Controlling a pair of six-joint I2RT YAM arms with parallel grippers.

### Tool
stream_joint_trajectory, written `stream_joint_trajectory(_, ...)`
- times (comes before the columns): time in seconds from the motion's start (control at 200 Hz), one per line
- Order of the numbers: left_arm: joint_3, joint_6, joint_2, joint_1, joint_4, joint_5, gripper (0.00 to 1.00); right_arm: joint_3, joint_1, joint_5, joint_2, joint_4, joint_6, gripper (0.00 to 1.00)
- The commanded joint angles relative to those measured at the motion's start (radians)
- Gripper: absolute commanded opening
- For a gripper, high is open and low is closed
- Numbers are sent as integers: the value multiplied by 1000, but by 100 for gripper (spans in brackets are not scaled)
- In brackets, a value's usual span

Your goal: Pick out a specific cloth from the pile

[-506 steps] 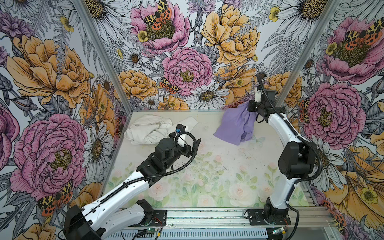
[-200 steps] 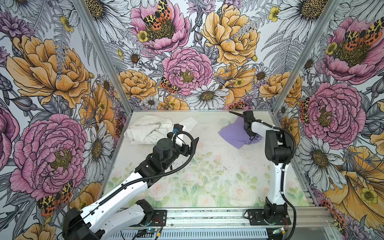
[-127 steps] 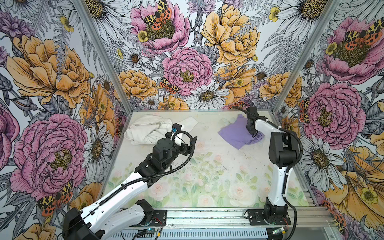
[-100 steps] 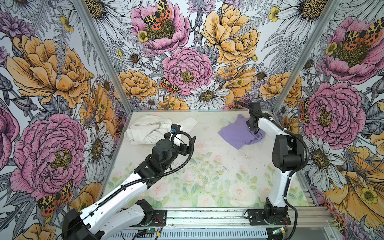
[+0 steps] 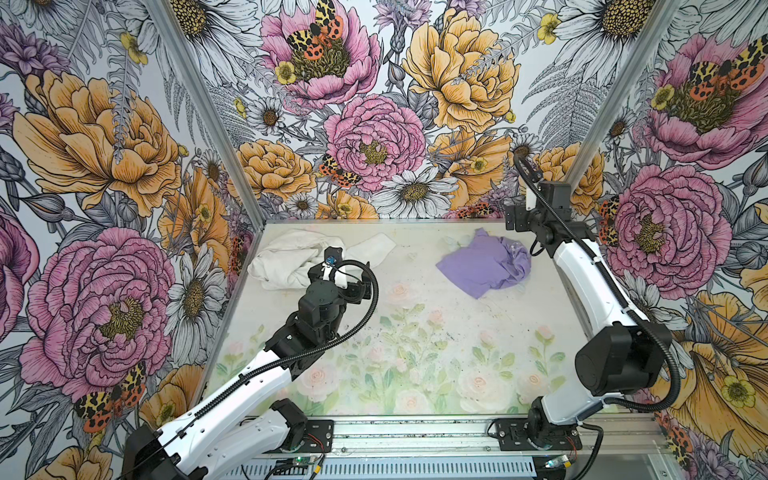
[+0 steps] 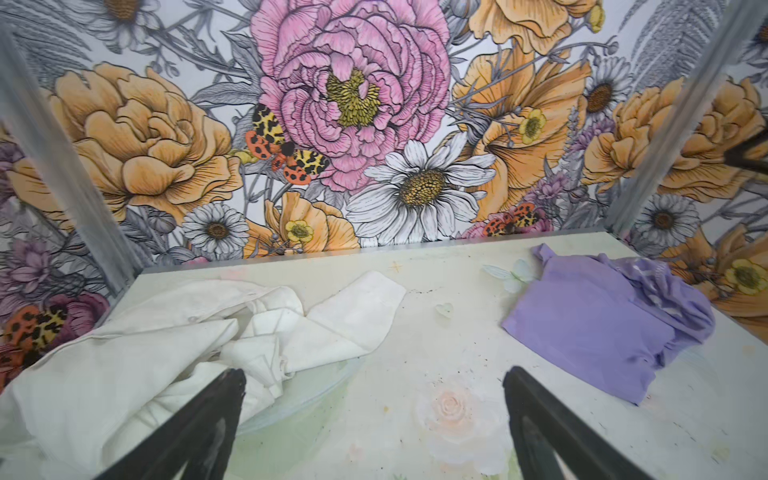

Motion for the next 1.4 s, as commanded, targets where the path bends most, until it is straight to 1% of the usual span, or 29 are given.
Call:
stream_joint_trajectory(0.0, -45, -54, -56, 42, 70, -177, 99, -121, -11, -140, -90, 94, 113, 100)
stream_joint_trajectory(0.105, -129, -53, -86, 94, 184, -184, 99, -267, -27, -177, -193, 195, 169, 99)
stream_joint_trajectory(0.27, -243, 22, -69, 169, 324, -186, 99, -547, -58, -199, -379, 393, 221, 99)
stream_joint_trajectory(0.35, -304, 50, -55, 199, 406, -185, 99, -686, -77, -228, -457, 502, 247, 99)
stream_joint_trajectory(0.445, -378, 56, -37, 250, 506, -172, 99, -845, -97, -229, -522, 636, 279, 99)
stream_joint_trajectory(0.53, -435, 54, -10, 300, 586, -150, 99, -939, -110, -217, -541, 709, 292, 99)
stream_joint_trajectory(0.696, -524, 88, 101, 395, 803, -68, 99, -1064, -122, -191, -507, 838, 271, 100)
stream_joint_trajectory(0.801, -548, 84, 187, 439, 893, -36, 99, -1108, -124, -167, -458, 899, 238, 100)
stream_joint_trajectory(0.946, -565, 81, 306, 476, 1020, 14, 99, -1156, -125, -167, -356, 1043, 223, 100)
stream_joint_trajectory(1.061, -562, 93, 402, 498, 1101, 48, 99, -1178, -126, -196, -241, 1182, 207, 100)
stream_joint_trajectory(1.121, -566, 118, 446, 504, 1169, 70, 99, -1188, -126, -204, -191, 1252, 200, 100)
stream_joint_trajectory(1.141, -566, 124, 458, 508, 1190, 76, 99, -1186, -127, -210, -189, 1251, 196, 100)
stream_joint_trajectory(1.211, -562, 116, 499, 529, 1224, 105, 99, -1200, -127, -208, -169, 1307, 182, 100)
stream_joint_trajectory(1.271, -550, 99, 538, 553, 1231, 139, 99, -1216, -125, -207, -122, 1369, 185, 100)
stream_joint_trajectory(1.306, -546, 93, 564, 561, 1251, 149, 99, -1230, -125, -225, -90, 1437, 177, 100)
stream_joint_trajectory(1.396, -537, 91, 623, 578, 1293, 188, 99, -1242, -119, -225, -36, 1503, 174, 99)
